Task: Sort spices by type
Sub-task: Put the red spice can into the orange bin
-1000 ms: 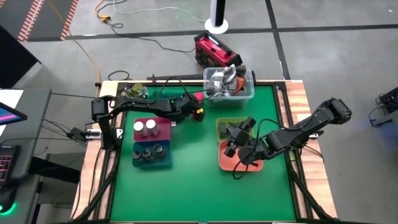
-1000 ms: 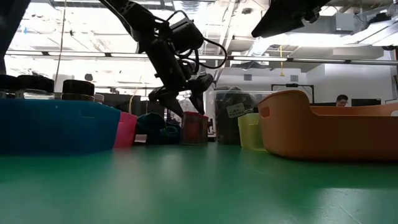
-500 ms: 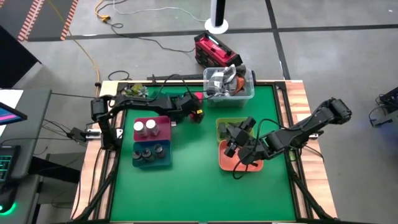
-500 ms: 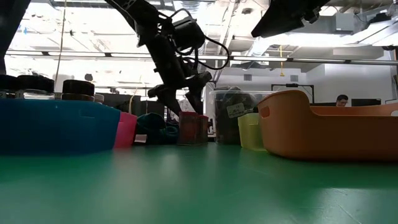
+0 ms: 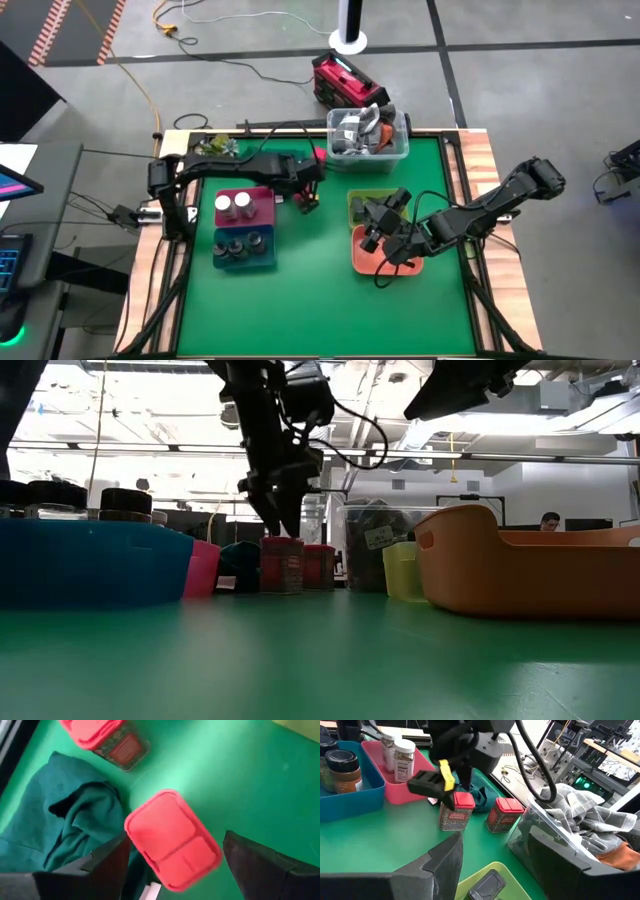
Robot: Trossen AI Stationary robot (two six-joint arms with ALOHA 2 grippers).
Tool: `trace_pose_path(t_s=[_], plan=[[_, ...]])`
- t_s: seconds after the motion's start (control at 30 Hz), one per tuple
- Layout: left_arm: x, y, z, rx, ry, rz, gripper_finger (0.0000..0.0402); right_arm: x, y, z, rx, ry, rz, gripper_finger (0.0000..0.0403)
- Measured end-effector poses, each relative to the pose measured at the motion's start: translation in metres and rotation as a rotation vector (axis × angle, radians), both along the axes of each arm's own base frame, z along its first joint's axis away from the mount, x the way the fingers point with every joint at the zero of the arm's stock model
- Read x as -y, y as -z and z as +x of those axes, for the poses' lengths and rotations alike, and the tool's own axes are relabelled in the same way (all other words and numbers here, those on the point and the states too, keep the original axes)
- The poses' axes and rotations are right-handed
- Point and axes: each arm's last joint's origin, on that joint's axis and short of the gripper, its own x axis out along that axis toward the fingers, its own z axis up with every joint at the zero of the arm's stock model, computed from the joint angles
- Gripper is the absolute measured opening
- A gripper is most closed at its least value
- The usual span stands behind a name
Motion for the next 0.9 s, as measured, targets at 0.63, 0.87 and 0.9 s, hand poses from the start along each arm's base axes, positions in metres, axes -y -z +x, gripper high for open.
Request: trace_pose_path(t_s=[0.63,0.87,0.9], plan=[[-0.02,-0.027,-0.017,0.157,-0.191,-0.117,0.0305,-0.006,0.0,-0.002,-0.001,-0.026,-0.001,0.0256],[-0.03,-0.018,-0.023,0.134,-0.218,-0.147,0.0305,-0.006,0.0,-0.002,-0.002,-0.026,-0.002,0.0256],[-0.03,-0.019,-0.023,0.142,-0.216,-0.151,0.0305,-0.006,0.0,-0.002,-0.002,-0.026,-0.002,0.0256]])
